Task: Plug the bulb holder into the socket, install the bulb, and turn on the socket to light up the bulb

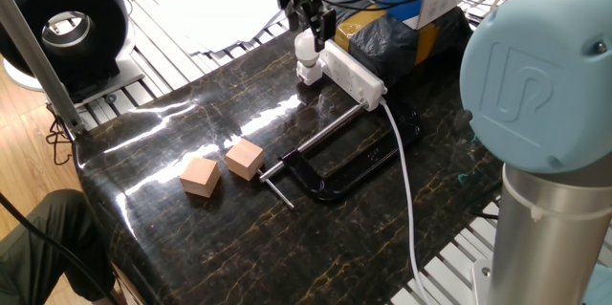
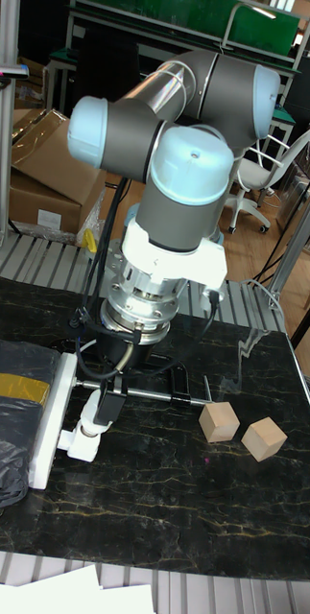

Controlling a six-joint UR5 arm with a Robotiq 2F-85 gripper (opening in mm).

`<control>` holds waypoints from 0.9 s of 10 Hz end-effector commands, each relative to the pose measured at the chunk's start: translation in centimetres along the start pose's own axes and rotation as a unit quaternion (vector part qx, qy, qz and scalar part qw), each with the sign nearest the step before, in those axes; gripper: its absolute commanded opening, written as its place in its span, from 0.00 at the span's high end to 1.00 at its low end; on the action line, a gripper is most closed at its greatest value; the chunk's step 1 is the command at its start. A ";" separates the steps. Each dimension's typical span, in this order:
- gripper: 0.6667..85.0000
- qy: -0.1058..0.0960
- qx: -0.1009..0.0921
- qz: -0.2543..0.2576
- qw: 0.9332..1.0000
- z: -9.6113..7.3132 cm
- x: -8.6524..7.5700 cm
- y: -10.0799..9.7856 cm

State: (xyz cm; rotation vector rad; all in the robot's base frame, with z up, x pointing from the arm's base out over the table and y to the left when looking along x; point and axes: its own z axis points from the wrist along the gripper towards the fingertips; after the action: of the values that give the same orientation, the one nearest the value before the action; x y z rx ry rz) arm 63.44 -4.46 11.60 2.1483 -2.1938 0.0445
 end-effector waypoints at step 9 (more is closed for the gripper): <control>0.42 0.012 0.003 0.042 0.999 0.5 0.1 0.0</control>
State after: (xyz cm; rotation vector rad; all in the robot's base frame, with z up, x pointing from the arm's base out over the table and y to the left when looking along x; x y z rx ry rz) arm 63.43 -4.54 11.08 2.0793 -2.2396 0.0781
